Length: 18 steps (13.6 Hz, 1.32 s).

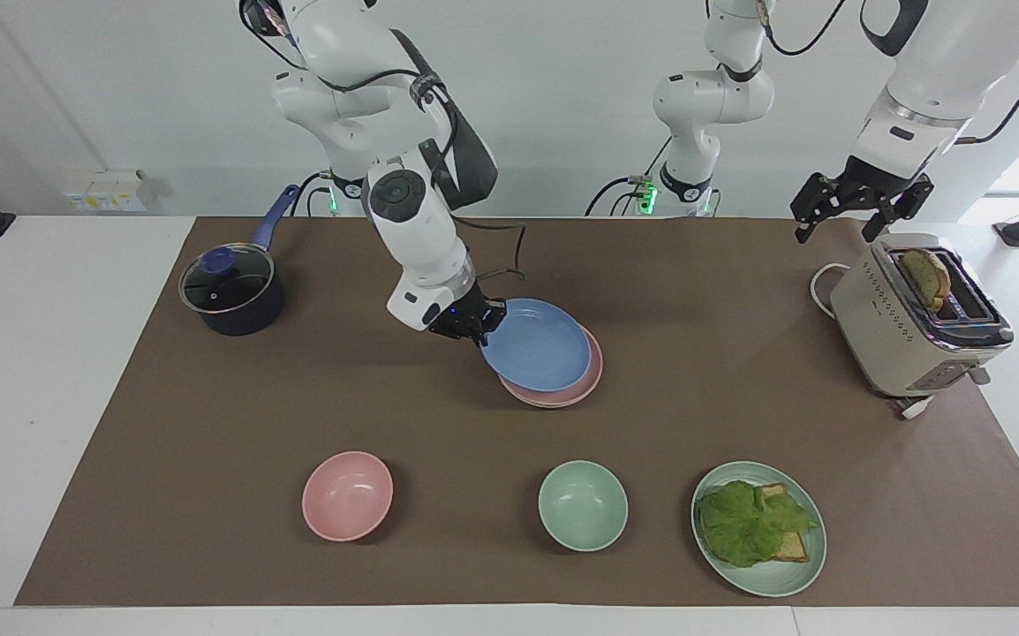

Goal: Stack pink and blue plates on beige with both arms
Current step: 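Lift the blue plate and carry it onto the pink plate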

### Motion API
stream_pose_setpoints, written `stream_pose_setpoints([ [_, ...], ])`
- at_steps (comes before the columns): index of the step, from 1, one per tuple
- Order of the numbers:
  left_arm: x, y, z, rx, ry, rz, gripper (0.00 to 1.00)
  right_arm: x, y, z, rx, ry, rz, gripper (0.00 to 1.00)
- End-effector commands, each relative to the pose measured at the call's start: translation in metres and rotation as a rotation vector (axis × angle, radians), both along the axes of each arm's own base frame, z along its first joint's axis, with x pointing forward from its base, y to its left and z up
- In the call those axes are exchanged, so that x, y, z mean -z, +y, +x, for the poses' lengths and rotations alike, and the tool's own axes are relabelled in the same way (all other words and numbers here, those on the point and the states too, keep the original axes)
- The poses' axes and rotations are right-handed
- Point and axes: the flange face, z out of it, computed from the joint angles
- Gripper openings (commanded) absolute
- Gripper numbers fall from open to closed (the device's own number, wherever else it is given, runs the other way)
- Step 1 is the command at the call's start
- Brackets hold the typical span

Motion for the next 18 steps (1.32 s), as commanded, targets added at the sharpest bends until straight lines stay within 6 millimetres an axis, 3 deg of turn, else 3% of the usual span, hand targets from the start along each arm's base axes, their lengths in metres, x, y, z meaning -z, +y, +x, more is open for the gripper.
stream_pose_setpoints([
  [1,0.000,0.002,-0.003,0.001,0.003,0.011,1.00,0.009,0.004,-0.004,0.017,-0.002,0.017,0.00],
  [4,0.000,0.002,-0.003,0.001,0.003,0.012,1.00,0.021,0.007,-0.008,0.005,0.003,0.012,0.00],
  [13,0.000,0.002,-0.003,0.001,0.003,0.011,1.00,0.031,0.007,-0.008,0.000,-0.014,0.017,0.00],
  [14,0.000,0.002,-0.003,0.001,0.005,0.011,1.00,0.031,0.007,-0.008,0.003,-0.012,0.017,0.04],
  [15,0.000,0.002,-0.003,0.001,0.003,0.011,1.00,0.030,0.007,-0.008,0.003,-0.004,0.015,0.26],
  [17,0.000,0.002,-0.003,0.001,0.003,0.011,1.00,0.029,0.002,-0.004,0.011,-0.002,0.015,0.81],
  [18,0.000,0.002,-0.003,0.001,0.003,0.011,1.00,0.025,-0.001,-0.002,0.014,-0.009,0.013,0.90],
])
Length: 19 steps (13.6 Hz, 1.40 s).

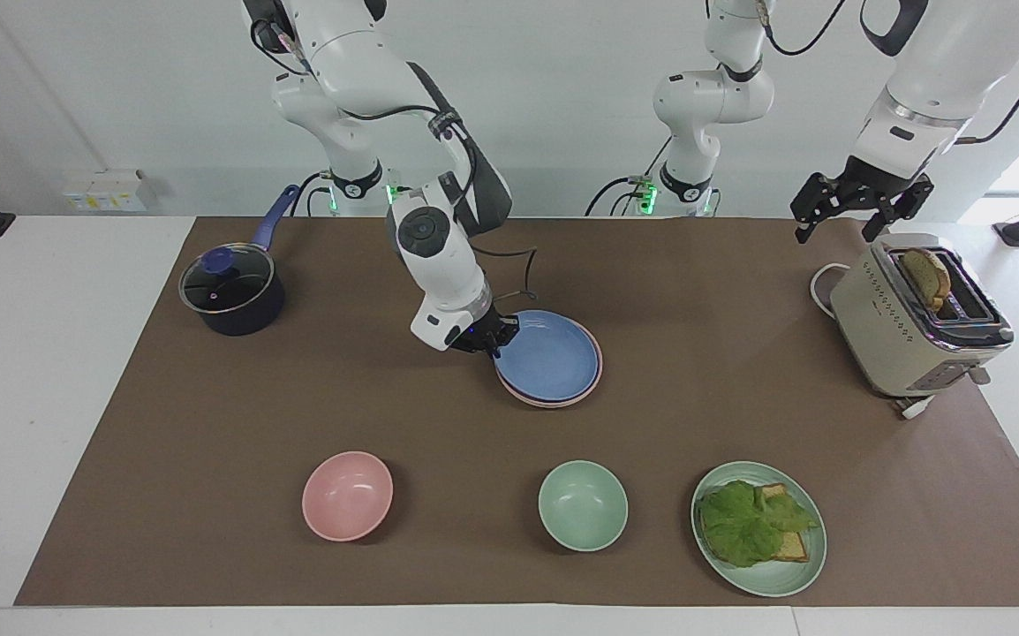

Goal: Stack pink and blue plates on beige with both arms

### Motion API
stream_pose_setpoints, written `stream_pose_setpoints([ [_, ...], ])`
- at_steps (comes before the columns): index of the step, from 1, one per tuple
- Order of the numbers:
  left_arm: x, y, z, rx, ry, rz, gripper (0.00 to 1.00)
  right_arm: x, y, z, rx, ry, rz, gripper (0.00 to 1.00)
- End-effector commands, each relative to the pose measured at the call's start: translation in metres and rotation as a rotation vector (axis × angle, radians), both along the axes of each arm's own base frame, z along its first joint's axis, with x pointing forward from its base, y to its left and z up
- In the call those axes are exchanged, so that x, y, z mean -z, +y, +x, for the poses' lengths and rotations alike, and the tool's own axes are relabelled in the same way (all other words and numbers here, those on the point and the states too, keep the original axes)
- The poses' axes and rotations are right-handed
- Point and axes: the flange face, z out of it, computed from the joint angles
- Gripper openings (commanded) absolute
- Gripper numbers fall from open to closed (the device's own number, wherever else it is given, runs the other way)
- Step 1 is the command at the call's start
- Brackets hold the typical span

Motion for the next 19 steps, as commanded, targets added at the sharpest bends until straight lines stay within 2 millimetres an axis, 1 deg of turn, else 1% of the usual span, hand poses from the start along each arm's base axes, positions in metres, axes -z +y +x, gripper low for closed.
stream_pose_setpoints([
  [1,0.000,0.002,-0.003,0.001,0.003,0.012,1.00,-0.011,-0.013,0.007,0.017,-0.006,0.009,1.00],
  [2,0.000,0.002,-0.003,0.001,0.003,0.011,1.00,-0.020,-0.019,0.010,0.023,-0.017,0.007,1.00],
  [3,0.000,0.002,-0.003,0.001,0.003,0.011,1.00,-0.033,-0.031,0.014,0.042,-0.037,0.008,1.00],
  [4,0.000,0.002,-0.003,0.001,0.005,0.012,1.00,-0.046,-0.050,0.021,0.066,-0.060,0.003,1.00],
  [7,0.000,0.002,-0.003,0.001,0.003,0.011,1.00,-0.076,-0.091,0.033,0.056,-0.143,-0.093,1.00],
  [9,0.000,0.002,-0.003,0.001,0.003,0.012,1.00,-0.092,-0.108,0.035,0.056,-0.168,-0.137,1.00],
  [11,0.000,0.002,-0.003,0.001,0.003,0.012,1.00,-0.112,-0.122,0.033,0.052,-0.202,-0.194,1.00],
  [13,0.000,0.002,-0.003,0.001,0.003,0.011,1.00,-0.148,-0.127,0.029,0.102,-0.216,-0.230,1.00],
  [14,0.000,0.002,-0.003,0.001,0.003,0.011,1.00,-0.167,-0.134,0.027,0.123,-0.206,-0.239,1.00],
  [15,0.000,0.002,-0.003,0.001,0.003,0.012,1.00,-0.185,-0.143,0.025,0.140,-0.202,-0.246,1.00],
  [16,0.000,0.002,-0.003,0.001,0.003,0.011,1.00,-0.208,-0.156,0.022,0.165,-0.201,-0.251,1.00],
  [19,0.000,0.002,-0.003,0.001,0.003,0.011,1.00,-0.254,-0.181,0.007,0.214,-0.210,-0.248,1.00],
])
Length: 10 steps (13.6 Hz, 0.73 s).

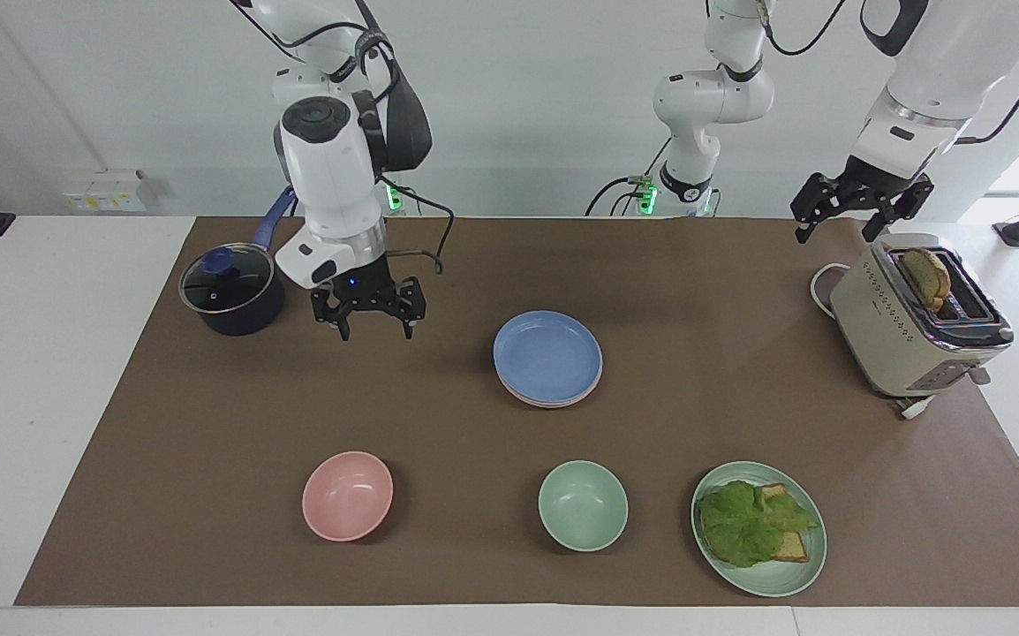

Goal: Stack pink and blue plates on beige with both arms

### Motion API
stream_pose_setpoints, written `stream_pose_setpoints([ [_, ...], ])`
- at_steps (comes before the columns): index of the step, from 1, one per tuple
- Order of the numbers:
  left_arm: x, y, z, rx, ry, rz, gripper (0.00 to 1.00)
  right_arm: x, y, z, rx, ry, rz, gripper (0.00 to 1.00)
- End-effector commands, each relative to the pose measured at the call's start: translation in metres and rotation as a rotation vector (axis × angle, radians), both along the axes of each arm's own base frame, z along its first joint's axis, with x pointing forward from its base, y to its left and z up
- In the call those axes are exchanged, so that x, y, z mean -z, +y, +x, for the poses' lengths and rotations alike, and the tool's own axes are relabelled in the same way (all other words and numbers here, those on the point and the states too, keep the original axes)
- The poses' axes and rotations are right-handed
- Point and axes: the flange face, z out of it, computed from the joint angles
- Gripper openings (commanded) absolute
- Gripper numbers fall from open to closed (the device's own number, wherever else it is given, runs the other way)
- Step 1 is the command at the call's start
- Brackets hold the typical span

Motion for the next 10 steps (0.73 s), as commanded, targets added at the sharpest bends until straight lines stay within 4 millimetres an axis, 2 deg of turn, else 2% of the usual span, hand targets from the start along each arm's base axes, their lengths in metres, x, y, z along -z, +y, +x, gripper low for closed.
stream_pose_setpoints([
  [1,0.000,0.002,-0.003,0.001,0.003,0.011,1.00,-0.034,-0.026,-0.013,0.064,-0.010,-0.004,1.00],
  [6,0.000,0.002,-0.003,0.001,0.003,0.012,1.00,-0.080,-0.068,-0.027,0.137,0.020,-0.013,1.00],
  [8,0.000,0.002,-0.003,0.001,0.003,0.011,1.00,-0.089,-0.092,-0.034,0.179,0.068,0.007,1.00],
  [10,0.000,0.002,-0.003,0.001,0.003,0.011,1.00,-0.102,-0.124,-0.046,0.175,0.095,0.017,1.00],
])
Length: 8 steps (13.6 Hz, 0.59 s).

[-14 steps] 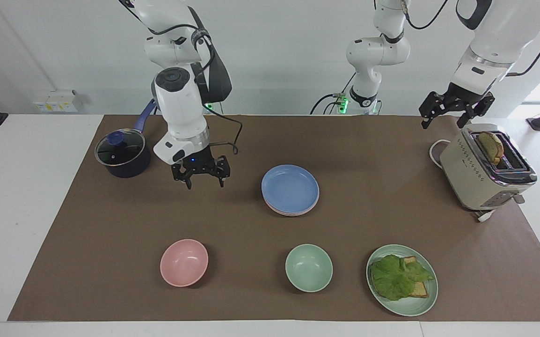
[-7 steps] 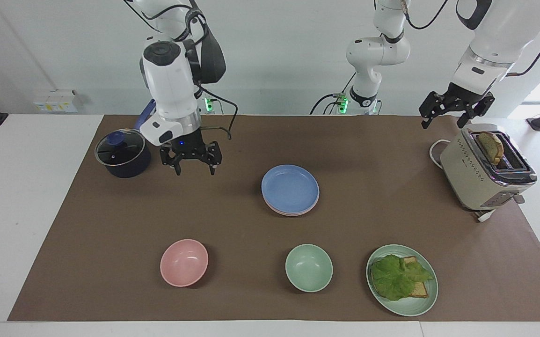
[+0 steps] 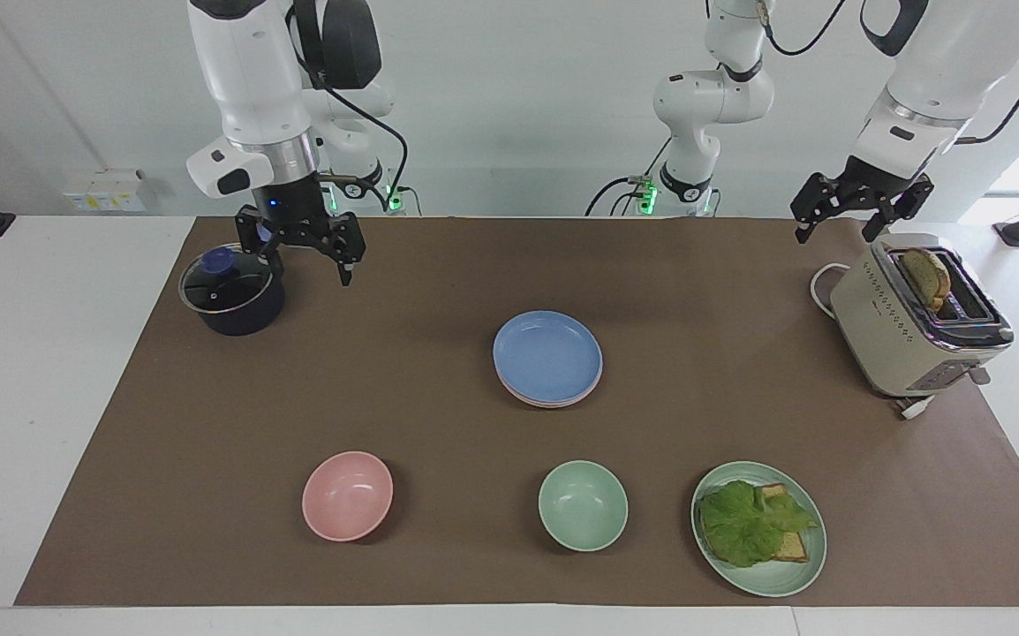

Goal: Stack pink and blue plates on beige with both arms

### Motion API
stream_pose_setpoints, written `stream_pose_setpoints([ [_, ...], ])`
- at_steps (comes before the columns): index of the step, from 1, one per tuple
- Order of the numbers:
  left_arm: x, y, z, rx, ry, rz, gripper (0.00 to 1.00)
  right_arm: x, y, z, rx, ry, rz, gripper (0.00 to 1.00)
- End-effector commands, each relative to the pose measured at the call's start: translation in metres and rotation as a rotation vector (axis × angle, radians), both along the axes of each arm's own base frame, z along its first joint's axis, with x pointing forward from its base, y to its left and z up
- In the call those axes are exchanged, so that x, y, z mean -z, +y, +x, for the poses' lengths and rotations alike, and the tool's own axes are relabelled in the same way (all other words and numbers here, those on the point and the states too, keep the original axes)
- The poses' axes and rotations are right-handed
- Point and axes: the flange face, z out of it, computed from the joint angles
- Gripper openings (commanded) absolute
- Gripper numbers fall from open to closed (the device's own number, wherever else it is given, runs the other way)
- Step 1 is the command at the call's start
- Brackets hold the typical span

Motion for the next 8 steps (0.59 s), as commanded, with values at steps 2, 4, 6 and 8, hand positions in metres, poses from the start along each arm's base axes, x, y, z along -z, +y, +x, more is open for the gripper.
stream_pose_setpoints([
  [2,0.000,0.002,-0.003,0.001,0.003,0.012,1.00,-0.015,-0.047,-0.016,-0.068,0.038,0.024,1.00],
  [4,0.000,0.002,-0.003,0.001,0.003,0.011,1.00,-0.010,-0.053,-0.028,-0.158,0.059,0.021,1.00],
  [6,0.000,0.002,-0.003,0.001,0.003,0.011,1.00,-0.003,-0.052,-0.031,-0.162,0.068,0.022,1.00],
  [8,0.000,0.002,-0.003,0.001,0.003,0.011,1.00,-0.003,-0.053,-0.030,-0.158,0.067,0.020,1.00],
])
